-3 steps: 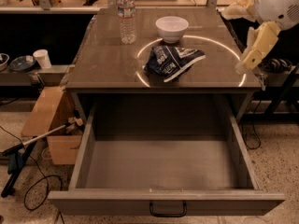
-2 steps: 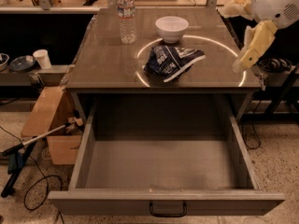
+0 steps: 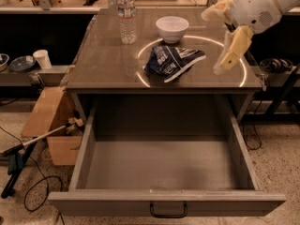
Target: Place blue chip bag into top drawer
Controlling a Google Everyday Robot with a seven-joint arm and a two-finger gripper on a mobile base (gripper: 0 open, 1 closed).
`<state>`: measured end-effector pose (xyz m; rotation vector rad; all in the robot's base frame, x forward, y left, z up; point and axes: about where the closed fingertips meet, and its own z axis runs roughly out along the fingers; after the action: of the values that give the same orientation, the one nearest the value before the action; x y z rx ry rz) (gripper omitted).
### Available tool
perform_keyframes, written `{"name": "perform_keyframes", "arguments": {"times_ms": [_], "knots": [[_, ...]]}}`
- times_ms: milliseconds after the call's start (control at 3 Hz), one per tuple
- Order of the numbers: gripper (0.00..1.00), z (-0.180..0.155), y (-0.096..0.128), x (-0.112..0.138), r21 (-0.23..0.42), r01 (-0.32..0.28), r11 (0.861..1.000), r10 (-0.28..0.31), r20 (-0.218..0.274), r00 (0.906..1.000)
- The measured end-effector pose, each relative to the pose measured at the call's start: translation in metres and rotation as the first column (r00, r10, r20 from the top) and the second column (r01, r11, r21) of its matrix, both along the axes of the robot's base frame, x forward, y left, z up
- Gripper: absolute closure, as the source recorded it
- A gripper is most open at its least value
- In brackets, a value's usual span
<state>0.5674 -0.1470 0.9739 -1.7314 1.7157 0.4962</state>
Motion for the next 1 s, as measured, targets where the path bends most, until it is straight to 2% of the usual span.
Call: {"name": "perform_keyframes", "arguments": {"times_ms": [333, 667, 1000], "knots": [[0.0, -0.006, 0.012, 0.006, 0.014, -0.02, 1.0, 0.02, -0.003, 0.9998], [0.0, -0.021, 0.047, 0.027, -0.004, -0.08, 0.997, 0.08, 0.03, 0.9963], [0.0, -0.021, 0.047, 0.027, -0.004, -0.08, 0.997, 0.08, 0.03, 0.9963]]}}
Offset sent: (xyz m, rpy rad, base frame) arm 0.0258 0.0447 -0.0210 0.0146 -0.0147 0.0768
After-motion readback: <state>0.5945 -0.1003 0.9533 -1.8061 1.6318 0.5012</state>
